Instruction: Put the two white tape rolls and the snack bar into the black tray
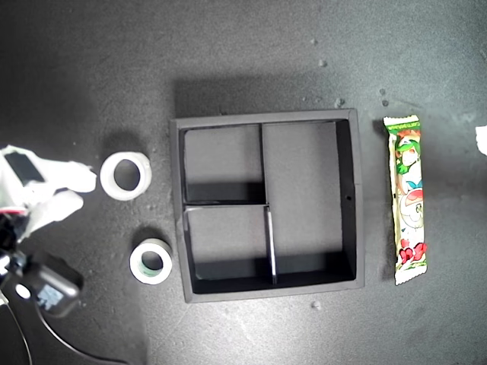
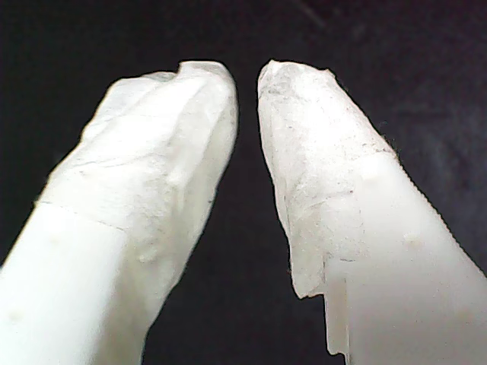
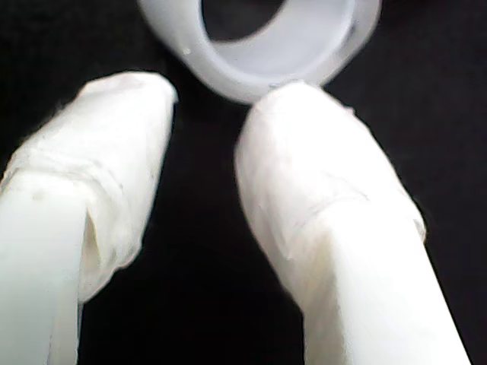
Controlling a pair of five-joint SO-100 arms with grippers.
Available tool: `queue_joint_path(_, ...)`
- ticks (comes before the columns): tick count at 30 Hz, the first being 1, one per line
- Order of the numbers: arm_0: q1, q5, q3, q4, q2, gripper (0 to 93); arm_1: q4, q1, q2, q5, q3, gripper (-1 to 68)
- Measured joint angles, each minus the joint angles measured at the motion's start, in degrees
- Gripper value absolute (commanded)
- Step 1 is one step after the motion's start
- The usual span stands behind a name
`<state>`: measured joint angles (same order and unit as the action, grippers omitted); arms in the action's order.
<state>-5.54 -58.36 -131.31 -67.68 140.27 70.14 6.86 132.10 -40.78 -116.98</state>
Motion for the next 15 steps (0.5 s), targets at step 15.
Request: queue_joint_path(15,-1.5,4.4,3.5,8.0,-18.3,11.7,2.9,-12.1,-11.3,1.7,2.7,15.9)
